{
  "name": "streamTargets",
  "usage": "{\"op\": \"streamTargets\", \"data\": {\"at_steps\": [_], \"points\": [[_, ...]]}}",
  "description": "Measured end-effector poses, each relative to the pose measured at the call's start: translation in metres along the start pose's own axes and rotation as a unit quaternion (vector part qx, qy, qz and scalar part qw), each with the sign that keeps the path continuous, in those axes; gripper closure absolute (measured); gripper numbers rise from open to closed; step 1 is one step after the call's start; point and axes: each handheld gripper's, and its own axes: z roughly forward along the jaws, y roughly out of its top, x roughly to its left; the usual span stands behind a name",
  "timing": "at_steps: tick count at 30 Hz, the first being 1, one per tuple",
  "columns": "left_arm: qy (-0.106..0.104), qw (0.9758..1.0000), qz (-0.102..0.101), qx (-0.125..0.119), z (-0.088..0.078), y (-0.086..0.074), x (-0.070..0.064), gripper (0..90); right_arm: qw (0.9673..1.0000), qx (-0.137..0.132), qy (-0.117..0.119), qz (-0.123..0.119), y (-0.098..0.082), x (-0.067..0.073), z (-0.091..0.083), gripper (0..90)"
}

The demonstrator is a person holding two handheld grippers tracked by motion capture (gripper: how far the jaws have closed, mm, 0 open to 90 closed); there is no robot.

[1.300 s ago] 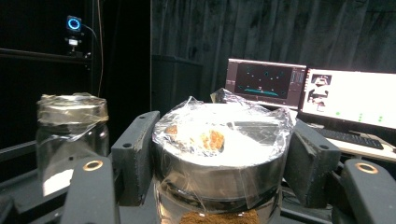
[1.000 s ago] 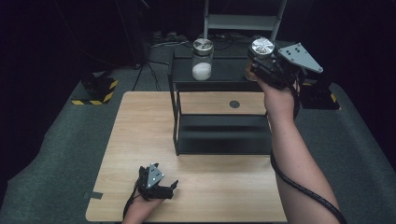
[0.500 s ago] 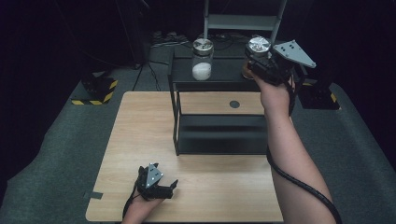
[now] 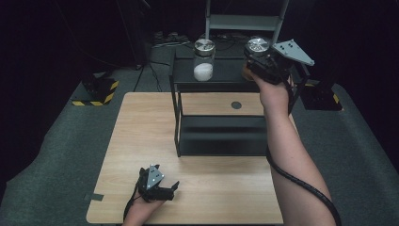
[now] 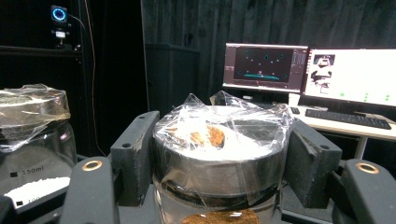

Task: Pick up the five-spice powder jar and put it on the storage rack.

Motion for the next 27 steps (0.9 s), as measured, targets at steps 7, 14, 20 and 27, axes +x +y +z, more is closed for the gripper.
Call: {"op": "streamTargets", "data": {"at_steps": [7,14,20,27], "points": [[0.0,1.0,-0.001,0.0,0.0,0.0,0.0,0.9,0.9999,0.005,-0.001,0.013,0.0,-0.004,0.005,33.0],[0.0,1.0,-0.002,-0.001,0.0,-0.001,0.0,0.9,0.9999,0.004,-0.003,0.014,-0.001,-0.004,0.005,32.4],[0.0,1.0,-0.002,-0.001,0.0,0.0,0.0,0.9,0.9998,0.005,-0.006,0.018,0.003,0.0,0.003,18.6],[0.002,1.0,-0.001,0.0,0.0,0.0,0.0,0.9,0.9998,0.004,-0.01,0.018,0.004,0.007,-0.004,0.0]]}}
